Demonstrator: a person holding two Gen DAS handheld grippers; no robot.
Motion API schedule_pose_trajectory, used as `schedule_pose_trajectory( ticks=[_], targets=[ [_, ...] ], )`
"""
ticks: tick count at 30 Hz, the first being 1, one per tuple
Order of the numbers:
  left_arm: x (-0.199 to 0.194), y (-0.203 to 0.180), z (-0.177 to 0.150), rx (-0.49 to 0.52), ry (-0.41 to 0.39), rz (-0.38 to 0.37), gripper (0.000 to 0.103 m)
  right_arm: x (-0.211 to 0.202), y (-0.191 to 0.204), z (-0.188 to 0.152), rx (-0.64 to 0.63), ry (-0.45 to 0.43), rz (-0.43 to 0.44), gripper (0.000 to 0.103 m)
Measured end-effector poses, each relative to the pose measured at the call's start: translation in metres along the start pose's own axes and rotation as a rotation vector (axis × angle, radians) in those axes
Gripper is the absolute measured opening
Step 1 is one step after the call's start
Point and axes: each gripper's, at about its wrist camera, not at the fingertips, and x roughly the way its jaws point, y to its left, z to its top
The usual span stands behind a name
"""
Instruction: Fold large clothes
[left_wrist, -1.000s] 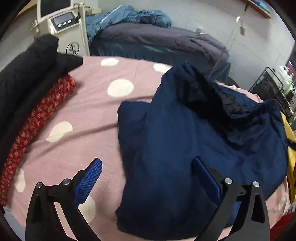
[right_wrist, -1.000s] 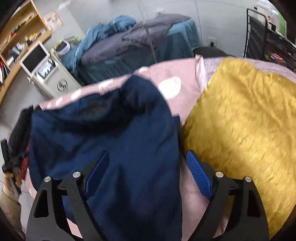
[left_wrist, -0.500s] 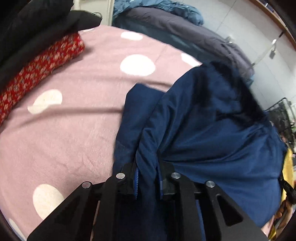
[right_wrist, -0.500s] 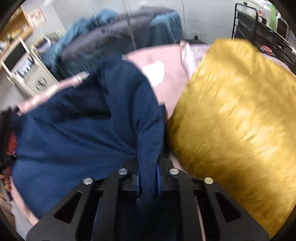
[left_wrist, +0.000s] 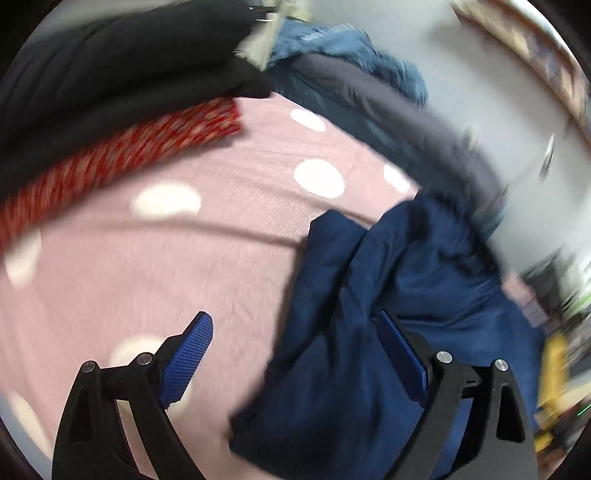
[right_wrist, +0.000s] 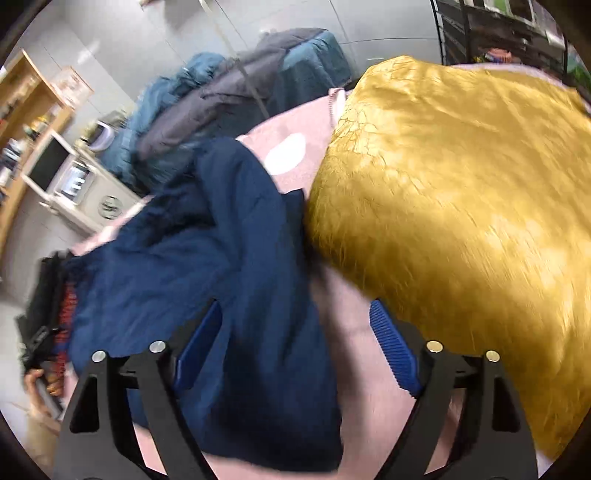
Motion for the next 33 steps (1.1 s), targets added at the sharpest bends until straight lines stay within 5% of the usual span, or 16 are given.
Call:
schedule_pose_trajectory(
  ticks=[4,12,17,21,24,29,33],
  targets=[
    [-0.02,0.025,-0.032,-0.102,0.046,-0.141,0.088,-0.026,-0.015,-0.038,0.054,0.004,0.091,0.085],
    [-0.042,0.022,-0.117,-0.093,0.133,-0.291,0.088,-0.035,-0.041,-0.124,0.298,0.088,0.32,0.085],
    [-0.017,-0.003,-0.149,-0.094,0.188,-0.352,0.088,-0.021,-0.041,-0.151,0.405,0.109,0.413,0.085],
    [0.003,-0.015,-0.156,-0.131,0.193,-0.382,0.088,-0.015,-0.036,-0.151,0.473,0.1,0.504,0.085],
    [0.02,-0.013,-0.152,-0.186,0.177,-0.335,0.088,-0.011,-0.037,-0.148,0.493,0.101,0.496,0.088],
    [0.027,0.012,-0.136,-0.34,0.083,-0.367,0.088,-0.003,-0.043,-0.143,0.548,0.087,0.517,0.088],
    [0.039,0.011,-0.115,-0.371,0.062,-0.375,0.089,0.008,-0.04,-0.127,0.555,0.064,0.503,0.088]
  ],
)
